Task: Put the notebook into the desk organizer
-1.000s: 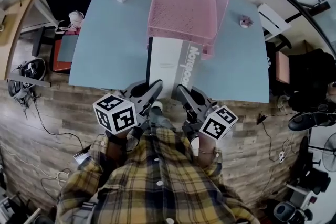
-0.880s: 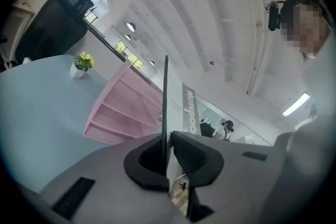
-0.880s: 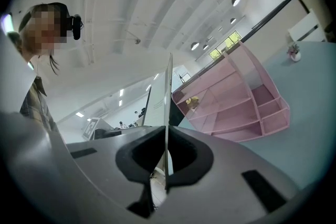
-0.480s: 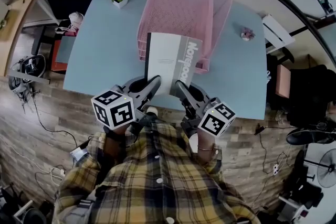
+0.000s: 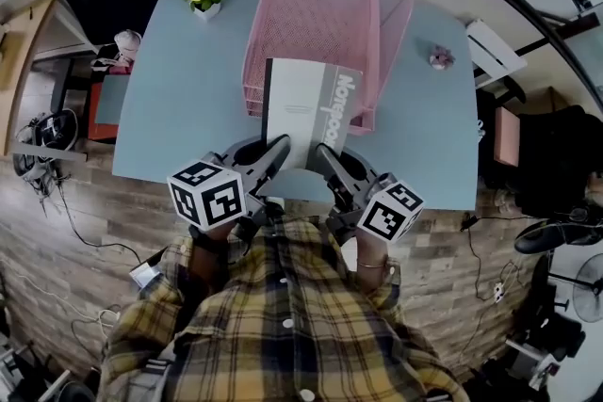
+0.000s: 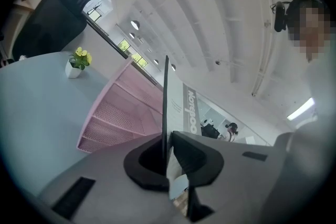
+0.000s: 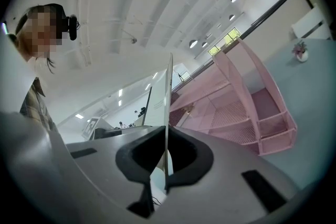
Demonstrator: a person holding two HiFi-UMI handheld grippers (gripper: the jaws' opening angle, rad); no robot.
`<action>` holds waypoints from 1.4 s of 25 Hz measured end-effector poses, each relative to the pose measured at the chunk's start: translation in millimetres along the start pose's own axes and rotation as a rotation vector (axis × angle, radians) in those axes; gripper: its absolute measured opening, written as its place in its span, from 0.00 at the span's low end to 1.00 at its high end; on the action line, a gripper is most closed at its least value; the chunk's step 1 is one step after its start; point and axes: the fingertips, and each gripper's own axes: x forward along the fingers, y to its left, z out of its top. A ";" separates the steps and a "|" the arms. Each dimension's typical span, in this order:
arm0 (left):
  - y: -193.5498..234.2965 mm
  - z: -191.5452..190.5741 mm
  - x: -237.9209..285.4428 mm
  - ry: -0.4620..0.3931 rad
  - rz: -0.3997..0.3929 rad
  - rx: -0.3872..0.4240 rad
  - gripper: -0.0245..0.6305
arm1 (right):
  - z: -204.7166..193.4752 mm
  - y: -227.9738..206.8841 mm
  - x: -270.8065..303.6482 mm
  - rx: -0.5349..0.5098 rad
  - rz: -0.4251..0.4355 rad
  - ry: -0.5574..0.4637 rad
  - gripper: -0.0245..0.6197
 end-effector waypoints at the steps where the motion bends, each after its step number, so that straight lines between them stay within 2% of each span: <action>1: 1.0 0.2 0.8 0.004 -0.002 -0.001 0.07 | -0.2 -0.8 0.6 0.003 -0.004 -0.001 0.06; 6: 6.0 -0.6 3.8 0.019 -0.021 -0.040 0.07 | -2.1 -5.2 2.8 0.016 -0.019 -0.002 0.06; 16: 13.6 -2.1 19.5 0.042 -0.081 -0.221 0.05 | 4.1 -20.8 4.7 -0.003 -0.070 0.000 0.07; 22: 17.6 0.7 23.7 0.038 -0.105 -0.331 0.04 | 6.4 -26.9 9.3 -0.030 -0.097 0.010 0.11; 29: 16.5 -1.1 29.4 0.020 -0.169 -0.565 0.04 | 13.0 -30.5 8.5 -0.074 -0.119 -0.008 0.20; 31: 13.7 1.6 31.7 0.003 -0.195 -0.627 0.04 | 11.9 -29.4 7.9 -0.110 -0.113 0.005 0.29; 35: 15.8 9.9 33.6 -0.018 -0.219 -0.665 0.04 | 10.4 -22.4 3.8 -0.217 -0.107 0.020 0.41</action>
